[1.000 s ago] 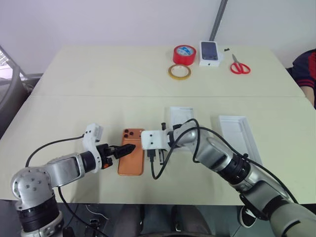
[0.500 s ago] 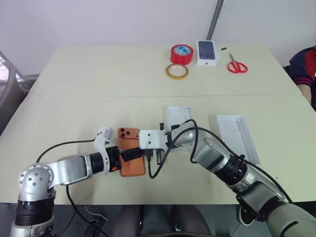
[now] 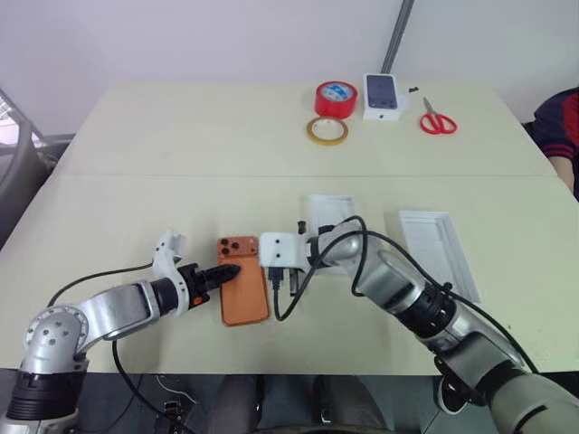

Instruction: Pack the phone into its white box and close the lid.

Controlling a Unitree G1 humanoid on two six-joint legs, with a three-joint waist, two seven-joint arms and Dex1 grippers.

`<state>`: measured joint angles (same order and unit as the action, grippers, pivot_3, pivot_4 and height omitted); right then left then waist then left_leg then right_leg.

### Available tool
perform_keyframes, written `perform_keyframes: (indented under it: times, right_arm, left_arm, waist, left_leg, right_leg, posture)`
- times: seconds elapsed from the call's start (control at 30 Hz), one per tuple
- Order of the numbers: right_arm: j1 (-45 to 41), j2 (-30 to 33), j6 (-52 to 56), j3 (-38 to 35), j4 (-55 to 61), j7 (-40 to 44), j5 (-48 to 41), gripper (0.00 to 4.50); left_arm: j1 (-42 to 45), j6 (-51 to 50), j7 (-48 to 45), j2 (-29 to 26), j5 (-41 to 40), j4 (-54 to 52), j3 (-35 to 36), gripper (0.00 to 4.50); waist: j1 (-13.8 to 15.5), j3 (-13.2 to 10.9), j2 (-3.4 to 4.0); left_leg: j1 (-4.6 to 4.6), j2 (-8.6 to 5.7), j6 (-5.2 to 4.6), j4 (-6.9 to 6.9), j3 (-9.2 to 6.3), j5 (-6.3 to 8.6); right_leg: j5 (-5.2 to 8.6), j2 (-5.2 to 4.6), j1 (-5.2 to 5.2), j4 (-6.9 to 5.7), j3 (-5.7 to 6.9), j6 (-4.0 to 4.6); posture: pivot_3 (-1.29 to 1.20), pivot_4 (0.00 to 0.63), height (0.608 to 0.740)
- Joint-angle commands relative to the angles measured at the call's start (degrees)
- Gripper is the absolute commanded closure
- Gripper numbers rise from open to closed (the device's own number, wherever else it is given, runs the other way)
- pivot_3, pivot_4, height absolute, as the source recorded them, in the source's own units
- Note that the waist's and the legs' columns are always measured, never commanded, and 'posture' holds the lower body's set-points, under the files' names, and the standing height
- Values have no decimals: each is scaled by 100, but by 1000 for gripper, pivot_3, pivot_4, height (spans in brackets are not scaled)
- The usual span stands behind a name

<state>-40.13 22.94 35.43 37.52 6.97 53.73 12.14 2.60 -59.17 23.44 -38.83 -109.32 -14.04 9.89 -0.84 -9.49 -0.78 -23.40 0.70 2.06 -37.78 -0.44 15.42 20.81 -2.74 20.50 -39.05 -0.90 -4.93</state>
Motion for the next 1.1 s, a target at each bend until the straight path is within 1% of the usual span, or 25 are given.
perform_keyframes:
  times: [0.03,0.1,0.13,0.17,0.27,0.37,0.43,0.5,0.57,0.7,0.8,0.97,1.1]
  right_arm:
    - [8,80,127,-303,479,42,-108,4500]
    - [52,153,215,-414,671,80,-158,4500]
    - [77,199,269,-493,790,102,-197,4500]
    - [106,275,340,-621,958,145,-271,4500]
    - [352,824,494,-1391,1739,447,-779,4500]
    - [658,1387,501,-2060,2049,613,-1168,4500]
    - [892,1700,474,-2494,2057,618,-1356,4500]
    - [1139,1887,574,-2981,2006,574,-1598,4500]
    - [1372,2091,546,-3268,1923,491,-1665,4500]
    - [1770,2362,493,-3480,1879,266,-1624,4500]
    - [1958,2403,585,-3589,2035,118,-1712,4500]
    - [2249,2437,770,-3731,2313,-120,-1830,4500]
    - [2385,2486,824,-3766,2408,-259,-1871,4500]
  left_arm:
    - [-46,180,-38,-67,-220,-78,-44,3472]
    - [-65,290,-12,-57,-293,-106,-55,4194]
    - [-72,358,-9,-57,-333,-125,-53,4417]
    - [-64,425,-27,-15,-357,-141,-11,4417]
    - [220,669,-58,244,-368,-226,211,4417]
    - [649,806,27,497,-368,-208,240,4417]
    - [1034,791,103,636,-368,-100,35,4417]
    - [1531,805,187,938,-368,124,-273,4417]
    - [2030,808,238,1266,-303,474,-623,4417]
    - [2827,615,-82,1899,405,1306,-1163,4417]
    - [3215,444,-429,2236,1029,1895,-1366,4417]
    - [3665,278,-896,2750,1863,2639,-1352,4417]
    - [3831,177,-1178,3049,2405,2980,-1232,4417]
  waist:
    - [1,0,0]
    - [14,1,-1]
    - [1,0,0]
    - [0,0,0]
    - [46,-8,1]
    - [85,-20,-16]
    - [101,-21,-17]
    - [118,-21,-17]
    - [143,-22,-18]
    - [146,-24,-21]
    - [91,-25,-20]
    - [66,-29,-21]
    - [94,-30,-22]
  left_leg:
    - [0,0,0,1,0,0]
    - [1,0,0,1,-1,0]
    - [2,0,-1,1,-1,0]
    - [2,0,-2,2,0,1]
    - [-3,0,-2,6,-1,1]
    - [-5,-2,-5,4,-1,3]
    - [-4,-2,-6,4,-1,4]
    - [-4,-3,-7,4,0,4]
    - [-5,-3,-7,3,2,3]
    - [-7,-4,-7,-10,3,3]
    - [-7,-1,16,-9,6,-11]
    - [-9,2,25,-8,6,-16]
    - [-9,1,28,-8,6,-18]
  right_leg:
    - [0,0,0,0,0,0]
    - [0,-1,-4,3,2,0]
    - [0,-3,-6,4,2,0]
    - [0,-2,-6,5,1,0]
    - [0,-4,-1,8,2,1]
    - [0,-8,-8,14,6,1]
    - [-1,-7,-10,14,7,1]
    - [-1,-5,-10,16,6,1]
    - [-1,-3,-12,18,5,0]
    - [-2,5,-16,18,3,-1]
    - [-2,14,-13,17,-1,-1]
    - [-2,19,-9,13,-3,-1]
    - [-1,18,-9,13,-2,-2]
  posture:
    - [0,150,740]
    - [0,150,740]
    - [0,150,740]
    - [0,150,740]
    - [0,150,740]
    - [0,150,740]
    - [0,150,740]
    - [0,150,740]
    - [0,150,740]
    - [0,150,740]
    - [0,150,740]
    - [0,150,740]
    - [0,150,740]
